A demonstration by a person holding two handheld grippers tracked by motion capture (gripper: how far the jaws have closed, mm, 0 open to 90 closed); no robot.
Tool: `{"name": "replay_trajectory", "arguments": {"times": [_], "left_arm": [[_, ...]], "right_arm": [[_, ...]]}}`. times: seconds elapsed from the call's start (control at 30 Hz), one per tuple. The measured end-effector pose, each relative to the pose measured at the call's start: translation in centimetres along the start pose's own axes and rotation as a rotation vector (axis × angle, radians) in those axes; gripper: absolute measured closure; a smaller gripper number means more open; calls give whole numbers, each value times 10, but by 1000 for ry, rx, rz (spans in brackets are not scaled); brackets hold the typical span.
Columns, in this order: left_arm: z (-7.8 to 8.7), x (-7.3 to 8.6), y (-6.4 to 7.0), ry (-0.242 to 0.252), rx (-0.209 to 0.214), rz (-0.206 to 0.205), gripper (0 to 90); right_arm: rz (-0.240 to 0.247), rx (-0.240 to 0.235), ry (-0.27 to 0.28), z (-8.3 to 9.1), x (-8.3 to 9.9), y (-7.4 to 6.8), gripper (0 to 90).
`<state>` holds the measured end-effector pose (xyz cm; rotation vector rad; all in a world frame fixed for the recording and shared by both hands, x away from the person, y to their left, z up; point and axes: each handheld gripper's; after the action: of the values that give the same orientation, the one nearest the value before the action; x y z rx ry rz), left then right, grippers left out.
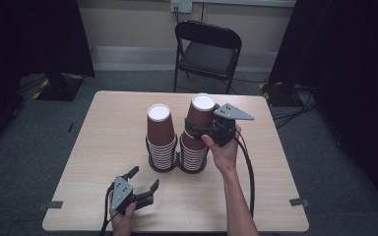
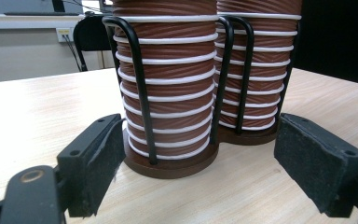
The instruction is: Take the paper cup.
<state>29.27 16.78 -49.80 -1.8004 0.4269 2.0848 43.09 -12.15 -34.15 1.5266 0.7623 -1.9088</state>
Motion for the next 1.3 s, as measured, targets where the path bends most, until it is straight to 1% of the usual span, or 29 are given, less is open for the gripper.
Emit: {"name": "replay_trajectory", "arguments": {"times": [0.07, 0.17, 0.27, 0.3, 0.37, 0.43, 0.5, 0.67, 0.77, 0.83, 0.97, 1.03, 1.1, 1.23, 1.3], "left_arm": [[0, 0, 0, 0, 7, 8, 160], [0, 0, 0, 3, -1, 19, 160], [0, 0, 0, 2, 0, 12, 160], [0, 0, 0, 1, 1, 11, 160], [0, 0, 0, 2, 1, 13, 160], [0, 0, 0, 1, -3, 8, 160], [0, 0, 0, 1, 2, 12, 160], [0, 0, 0, 0, 5, 9, 160], [0, 0, 0, 1, 5, 11, 159], [0, 0, 0, 2, 4, 11, 160], [0, 0, 0, 1, -2, 7, 159], [0, 0, 0, 1, 2, 11, 160], [0, 0, 0, 0, 2, 11, 159], [-1, 0, 0, -2, 1, 6, 160], [-1, 0, 0, -3, 1, 6, 160]], "right_arm": [[-1, -2, -2, 0, -1, 0, 136], [2, -8, 6, 1, -3, 0, 137], [3, -11, 18, 4, -9, 0, 139], [10, -8, 22, 4, -12, 0, 140], [11, -8, 28, 5, -13, 0, 140], [0, -16, 38, 6, -16, 1, 141], [6, -12, 39, 7, -20, 1, 142], [0, -14, 57, 10, -30, 1, 145], [-4, -26, 67, 12, -35, 1, 146], [-5, -26, 67, 12, -36, 0, 147], [1, -28, 86, 14, -41, -1, 148], [-4, -32, 97, 16, -42, -1, 149], [2, -31, 100, 18, -43, 0, 149], [11, -25, 113, 24, -45, -1, 149], [3, -24, 131, 28, -46, -1, 150]]}}
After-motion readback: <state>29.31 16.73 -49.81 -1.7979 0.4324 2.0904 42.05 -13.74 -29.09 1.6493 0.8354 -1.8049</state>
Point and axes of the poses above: each handheld gripper's, and its own axes: z roughly backward along the jaws, x roughly out of its underside, y roughly to its right, and after that the axes turned 4 degrees about -x, right-handed
